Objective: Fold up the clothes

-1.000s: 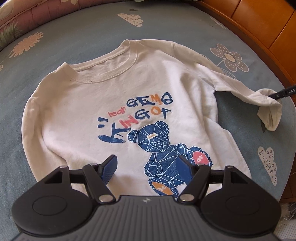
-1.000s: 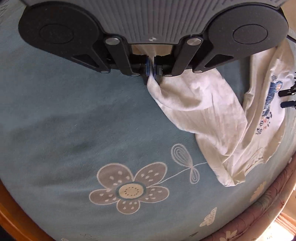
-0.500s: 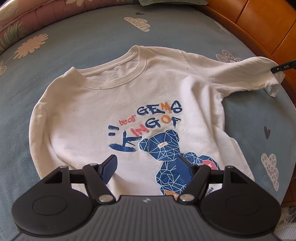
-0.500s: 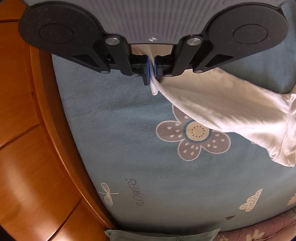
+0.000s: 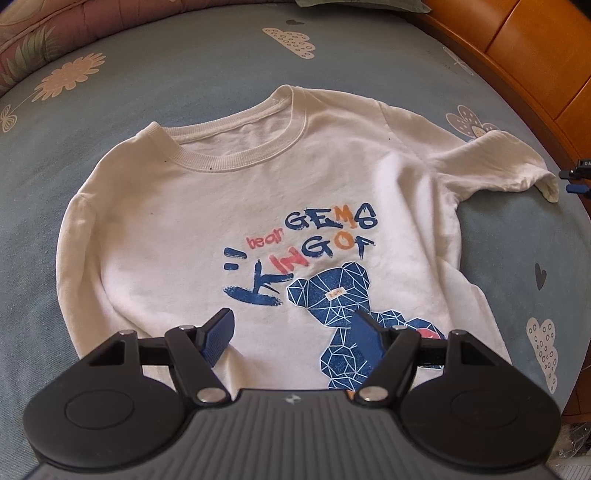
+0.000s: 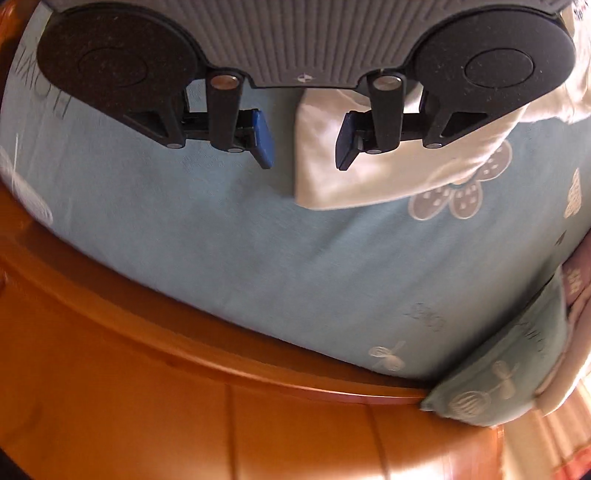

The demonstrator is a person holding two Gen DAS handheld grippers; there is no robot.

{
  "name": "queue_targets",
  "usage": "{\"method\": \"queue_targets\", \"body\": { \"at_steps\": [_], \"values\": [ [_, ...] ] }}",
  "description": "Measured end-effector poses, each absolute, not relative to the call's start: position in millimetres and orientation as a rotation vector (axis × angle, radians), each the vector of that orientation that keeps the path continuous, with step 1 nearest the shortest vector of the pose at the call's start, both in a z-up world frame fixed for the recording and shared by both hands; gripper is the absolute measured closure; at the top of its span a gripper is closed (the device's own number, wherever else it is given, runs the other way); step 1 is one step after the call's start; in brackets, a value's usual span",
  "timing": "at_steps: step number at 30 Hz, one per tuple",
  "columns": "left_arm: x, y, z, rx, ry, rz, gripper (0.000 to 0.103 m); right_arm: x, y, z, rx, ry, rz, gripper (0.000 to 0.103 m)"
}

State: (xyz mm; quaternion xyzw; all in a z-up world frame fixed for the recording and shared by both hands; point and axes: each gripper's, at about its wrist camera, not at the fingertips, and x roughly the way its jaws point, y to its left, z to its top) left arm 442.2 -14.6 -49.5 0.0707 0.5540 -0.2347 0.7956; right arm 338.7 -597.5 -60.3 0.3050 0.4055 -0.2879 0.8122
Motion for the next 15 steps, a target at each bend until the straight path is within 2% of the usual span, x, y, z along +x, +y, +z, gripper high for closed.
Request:
{"method": "queue_targets", "body": {
  "at_steps": [2,6,7,8,9,11,15],
  "values": [
    [442.4,-19.1,-50.1,0.162,1.194,-0.516,0.032,337.0,-598.1,-83.6,0.735,0.856,-0.646,0.06],
    [441.9,-26.4,-50.0,0.184,1.198,-0.537,0.032,348.2,-580.7,-95.7,0.831,0.795,-0.552,0.061],
    [442.0,-27.4,-50.3,0.186,1.2,-0.537,0.032,354.1,-574.1,-93.7,0.787,0.805,-0.542,0.064],
    [442.2,-28.2,-50.3,0.188,1.2,-0.537,0.032,360.4,-567.4,-91.2,0.734,0.818,-0.535,0.076],
    [442.4,-28.6,-49.8,0.188,1.197,-0.537,0.032,366.7,-560.6,-88.6,0.681,0.831,-0.527,0.082],
    [443.0,-28.6,-48.9,0.181,1.193,-0.537,0.032,372.4,-549.2,-75.3,0.642,0.79,-0.46,0.082],
    [445.0,-28.8,-51.1,0.166,1.197,-0.531,0.032,392.0,-515.2,-54.5,0.553,0.764,-0.145,0.072]
  ]
}}
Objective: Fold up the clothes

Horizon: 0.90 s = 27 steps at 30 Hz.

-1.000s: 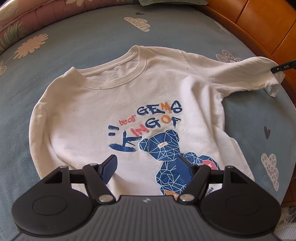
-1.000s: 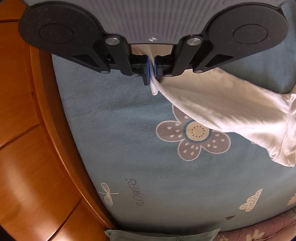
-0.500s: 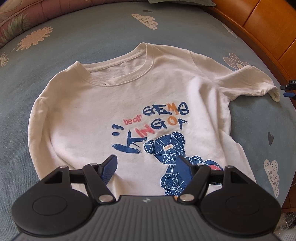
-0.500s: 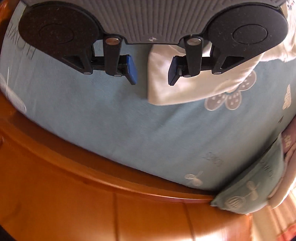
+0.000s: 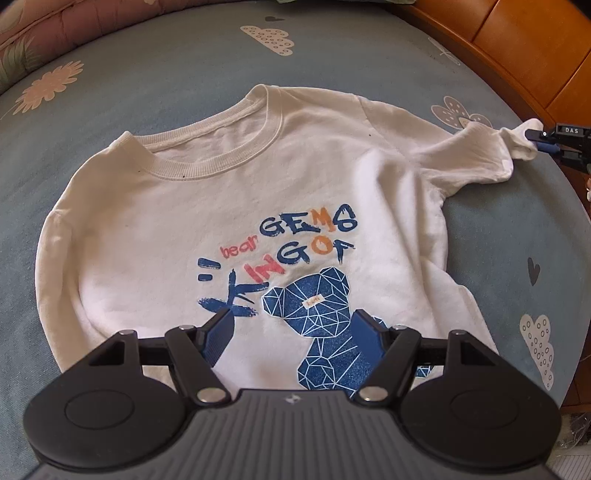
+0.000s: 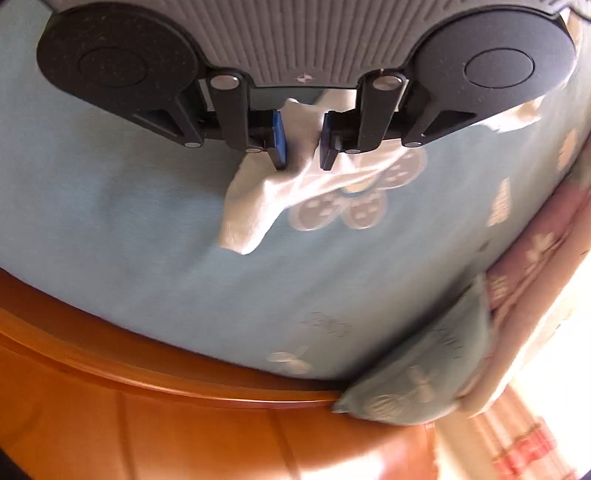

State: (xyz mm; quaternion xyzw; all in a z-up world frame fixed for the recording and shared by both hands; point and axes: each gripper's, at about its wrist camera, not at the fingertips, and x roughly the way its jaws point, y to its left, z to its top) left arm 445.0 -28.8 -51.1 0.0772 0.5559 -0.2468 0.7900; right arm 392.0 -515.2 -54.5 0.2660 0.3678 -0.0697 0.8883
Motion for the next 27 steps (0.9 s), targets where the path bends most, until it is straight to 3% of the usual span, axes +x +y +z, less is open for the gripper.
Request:
{"method": "queue_targets", "body": {
  "at_steps": [4,9,17,22,24,27],
  "values": [
    [444.7,-29.4,-52.3,0.157,1.2,-0.529,0.032,414.9,-479.3,-48.0,0.437,0.831,0.07,0.072],
    [442.9,-27.6,-52.6,0.165,1.202,-0.533,0.032,405.4,-478.4,-60.9,0.51,0.864,-0.005,0.072],
    [444.5,-27.3,-56.8,0.156,1.215,-0.526,0.032,374.2,-536.5,-108.2,1.025,0.664,-0.241,0.068],
    [444.6,-35.3,-57.4,0.173,1.21,-0.547,0.032,364.4,-545.0,-130.5,1.303,0.509,-0.247,0.057],
    [445.2,-37.2,-57.7,0.17,1.208,-0.549,0.032,367.6,-541.7,-136.3,1.327,0.505,-0.25,0.046],
    [445.7,-38.0,-56.3,0.17,1.203,-0.552,0.032,375.3,-539.1,-137.8,1.274,0.545,-0.268,0.046]
  ]
}}
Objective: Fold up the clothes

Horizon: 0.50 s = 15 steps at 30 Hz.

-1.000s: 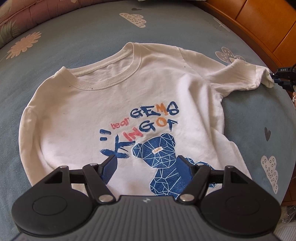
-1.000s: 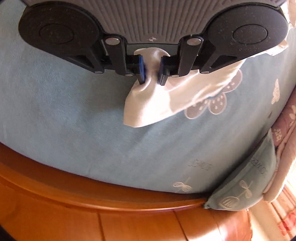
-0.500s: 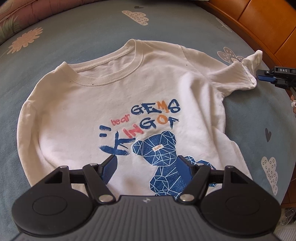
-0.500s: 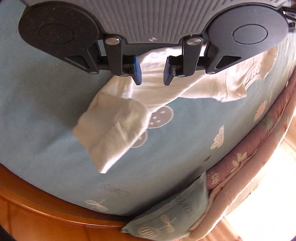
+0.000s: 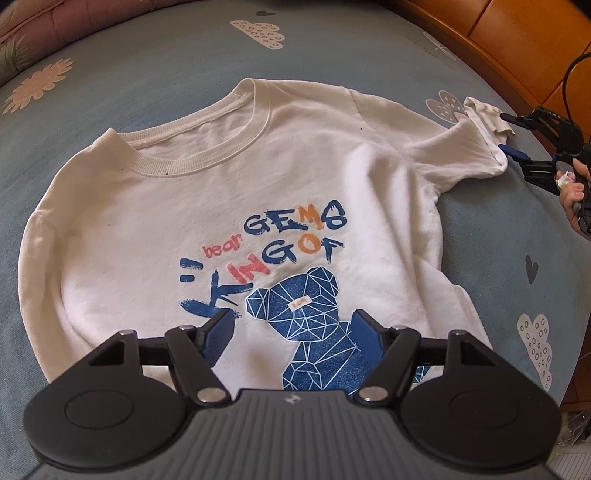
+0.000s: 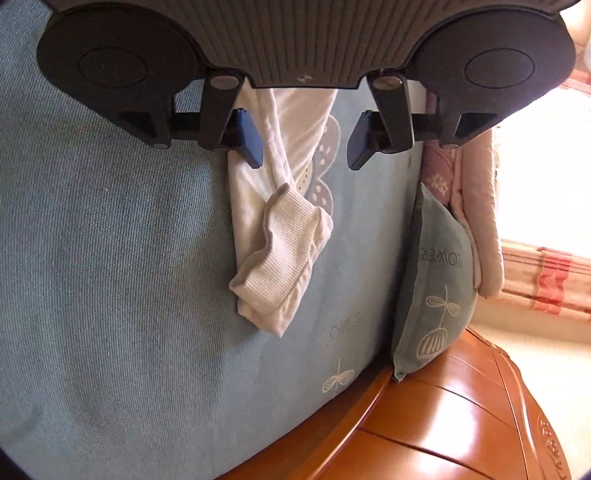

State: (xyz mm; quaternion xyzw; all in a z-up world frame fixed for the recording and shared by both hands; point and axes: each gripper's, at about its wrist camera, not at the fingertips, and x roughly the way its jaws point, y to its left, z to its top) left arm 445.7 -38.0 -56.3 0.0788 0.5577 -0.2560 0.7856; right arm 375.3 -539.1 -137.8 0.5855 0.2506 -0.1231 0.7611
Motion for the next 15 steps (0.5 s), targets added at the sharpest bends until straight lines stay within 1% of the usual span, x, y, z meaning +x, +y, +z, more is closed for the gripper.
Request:
{"method": "queue_targets", "body": {
  "at_steps": [12,13,15],
  "values": [
    [442.5,-41.0,-63.1,0.189,1.216,-0.547,0.032,402.2,-564.1,-146.1,1.232,0.462,-0.375,0.047],
    [441.9,-41.8,-63.4,0.192,1.216,-0.55,0.032,403.2,-565.2,-148.0,1.232,0.454,-0.378,0.048],
    [441.2,-42.4,-63.9,0.192,1.218,-0.552,0.032,402.7,-567.0,-153.5,1.248,0.431,-0.391,0.06]
  ]
}}
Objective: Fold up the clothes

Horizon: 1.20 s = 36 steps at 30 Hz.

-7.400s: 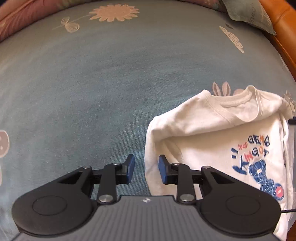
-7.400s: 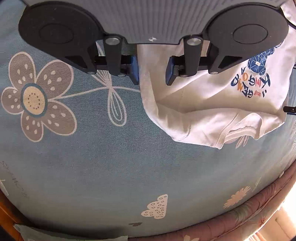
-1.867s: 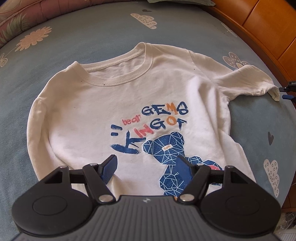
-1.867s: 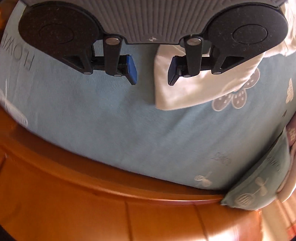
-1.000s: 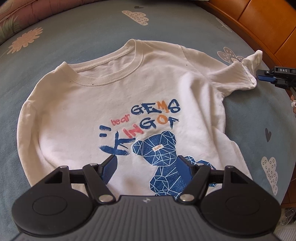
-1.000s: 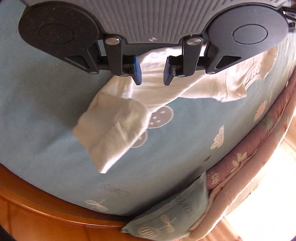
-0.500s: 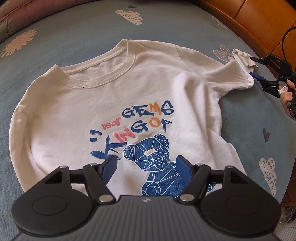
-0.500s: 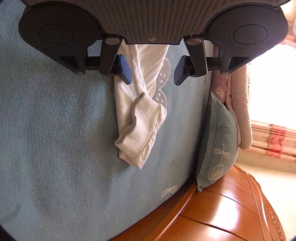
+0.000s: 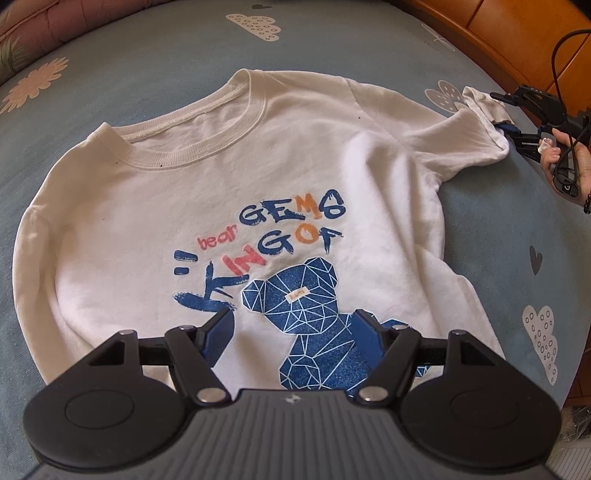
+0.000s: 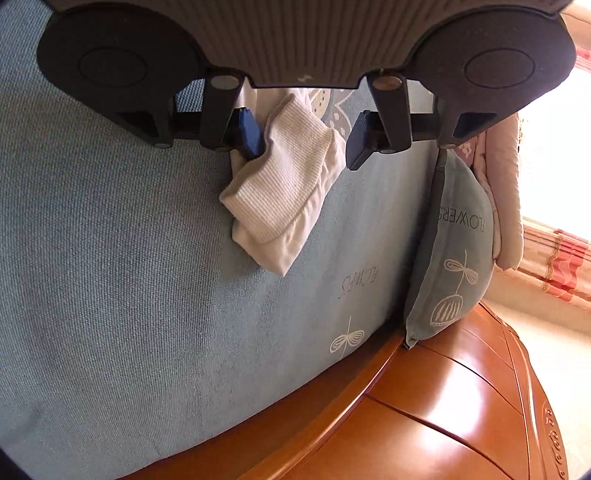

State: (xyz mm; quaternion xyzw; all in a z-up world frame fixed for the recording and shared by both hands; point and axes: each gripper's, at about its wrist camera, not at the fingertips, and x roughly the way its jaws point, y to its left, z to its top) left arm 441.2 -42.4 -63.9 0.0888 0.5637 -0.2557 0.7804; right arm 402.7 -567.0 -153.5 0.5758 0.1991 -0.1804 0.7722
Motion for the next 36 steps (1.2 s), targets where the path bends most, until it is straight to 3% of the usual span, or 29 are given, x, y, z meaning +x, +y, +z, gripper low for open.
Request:
{"method": "queue_targets", "body": {
  "at_steps": [1,3,6,17,22,31,36],
  "values": [
    [441.0,-42.6,-63.9,0.191,1.218,-0.553,0.032,402.2,-568.3,-156.4,1.26,0.426,-0.4,0.065],
    [440.8,-42.5,-63.8,0.191,1.218,-0.552,0.032,400.3,-570.1,-160.4,1.262,0.442,-0.425,0.09],
    [440.9,-40.9,-61.9,0.19,1.219,-0.554,0.032,397.4,-574.7,-148.8,1.207,0.495,-0.416,0.094],
    [443.9,-34.0,-58.3,0.191,1.209,-0.54,0.032,385.0,-607.8,-24.6,0.499,0.978,-0.255,0.096],
    [441.1,-38.4,-57.6,0.208,1.203,-0.55,0.032,373.6,-628.2,-4.4,0.246,1.192,-0.322,0.096],
    [437.3,-43.0,-54.4,0.218,1.191,-0.563,0.032,368.9,-661.6,-5.7,0.127,1.264,-0.485,0.1],
    [436.8,-43.8,-55.6,0.214,1.191,-0.555,0.032,381.9,-642.0,-9.0,0.158,1.193,-0.433,0.095]
  ]
}}
